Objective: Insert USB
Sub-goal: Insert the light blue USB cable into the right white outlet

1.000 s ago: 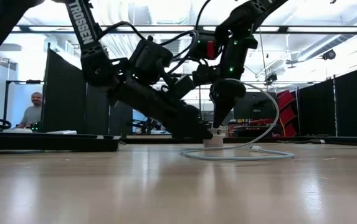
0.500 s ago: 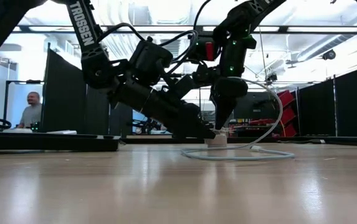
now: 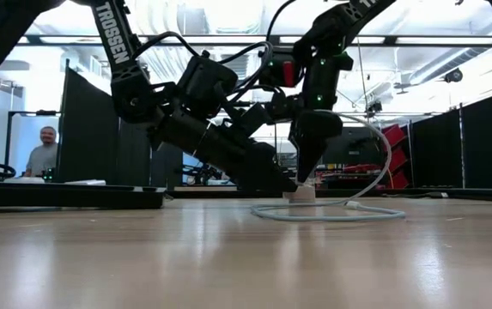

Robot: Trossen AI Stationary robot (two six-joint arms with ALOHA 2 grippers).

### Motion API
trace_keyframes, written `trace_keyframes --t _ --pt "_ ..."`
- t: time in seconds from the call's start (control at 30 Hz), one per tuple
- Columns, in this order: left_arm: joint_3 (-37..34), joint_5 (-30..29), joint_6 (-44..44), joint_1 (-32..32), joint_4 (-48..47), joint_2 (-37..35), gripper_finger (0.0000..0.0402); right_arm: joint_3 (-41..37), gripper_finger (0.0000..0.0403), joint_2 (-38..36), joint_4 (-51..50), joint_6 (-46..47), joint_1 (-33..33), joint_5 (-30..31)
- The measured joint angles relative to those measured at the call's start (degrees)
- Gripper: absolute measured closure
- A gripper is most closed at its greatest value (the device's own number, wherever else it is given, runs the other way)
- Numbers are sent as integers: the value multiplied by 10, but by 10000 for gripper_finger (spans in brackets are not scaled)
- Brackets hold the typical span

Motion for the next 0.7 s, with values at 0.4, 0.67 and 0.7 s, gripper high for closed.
trace_keyframes --t 0.4,0.67,0.7 --pt "0 -11 1 -1 -75 -31 281 -2 389 48 39 -13 1 -13" --pt "-1 -39 8 -2 -253 -96 294 -1 389 41 80 -16 4 -20" --pt "-2 -39 6 -2 -281 -102 296 -1 389 40 82 -16 4 -25"
